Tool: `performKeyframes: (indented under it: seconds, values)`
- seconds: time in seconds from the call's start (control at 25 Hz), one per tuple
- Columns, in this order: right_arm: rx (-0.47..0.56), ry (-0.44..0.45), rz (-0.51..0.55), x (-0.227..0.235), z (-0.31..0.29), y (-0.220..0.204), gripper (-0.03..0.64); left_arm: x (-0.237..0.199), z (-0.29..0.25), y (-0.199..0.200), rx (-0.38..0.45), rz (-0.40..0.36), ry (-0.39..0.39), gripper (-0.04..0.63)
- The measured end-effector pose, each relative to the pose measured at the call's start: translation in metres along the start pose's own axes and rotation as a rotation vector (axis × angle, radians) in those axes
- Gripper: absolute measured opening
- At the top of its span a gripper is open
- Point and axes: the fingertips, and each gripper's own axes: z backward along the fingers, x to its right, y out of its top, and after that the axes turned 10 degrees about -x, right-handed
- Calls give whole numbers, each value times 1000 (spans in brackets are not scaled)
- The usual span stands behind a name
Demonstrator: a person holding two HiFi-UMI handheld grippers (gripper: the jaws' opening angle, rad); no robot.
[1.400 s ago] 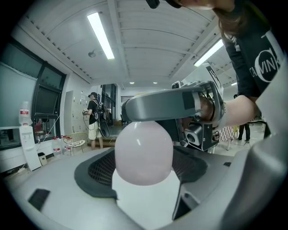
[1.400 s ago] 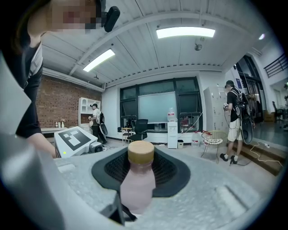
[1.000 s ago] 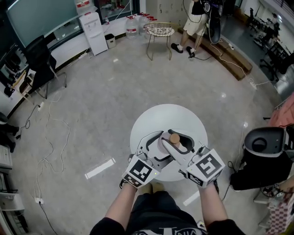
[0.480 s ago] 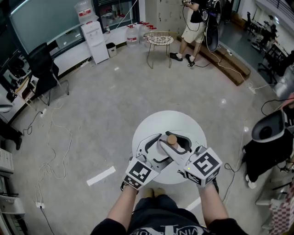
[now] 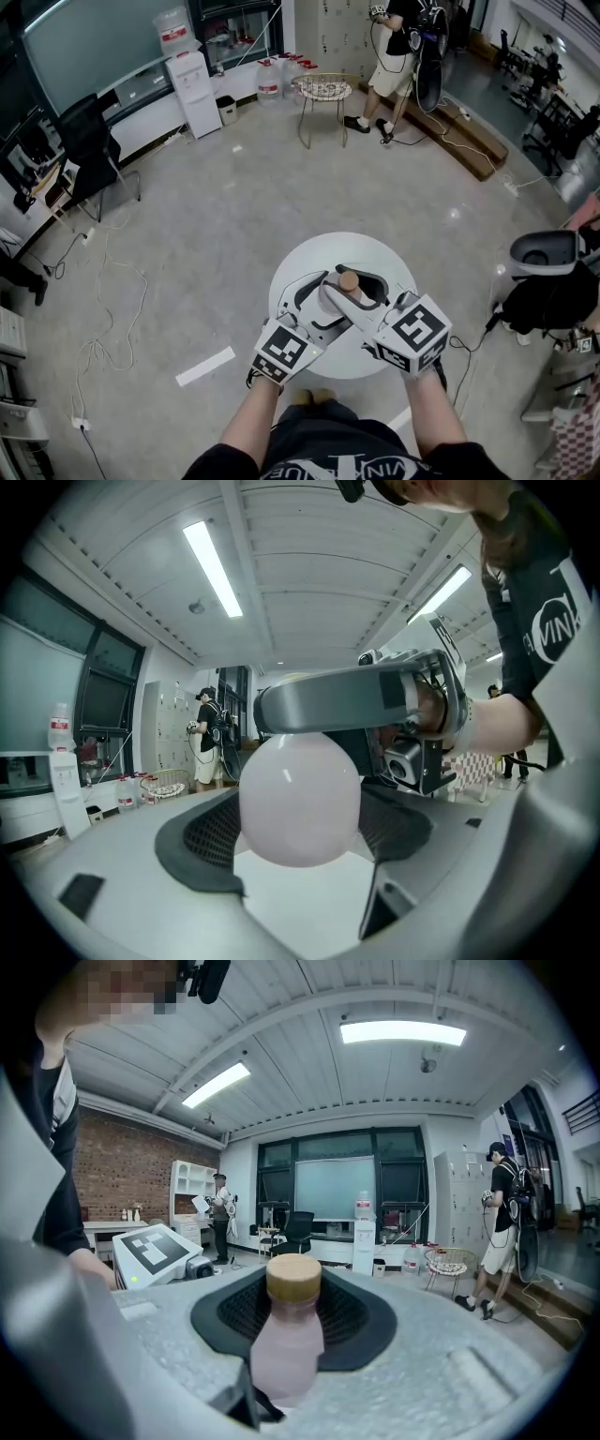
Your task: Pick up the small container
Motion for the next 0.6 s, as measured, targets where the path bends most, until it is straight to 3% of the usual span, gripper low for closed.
performKeyframes:
  seconds: [0.6]
  values:
    - [6, -27, 6, 1, 12, 9, 129, 5, 1, 13, 9, -25, -9, 356]
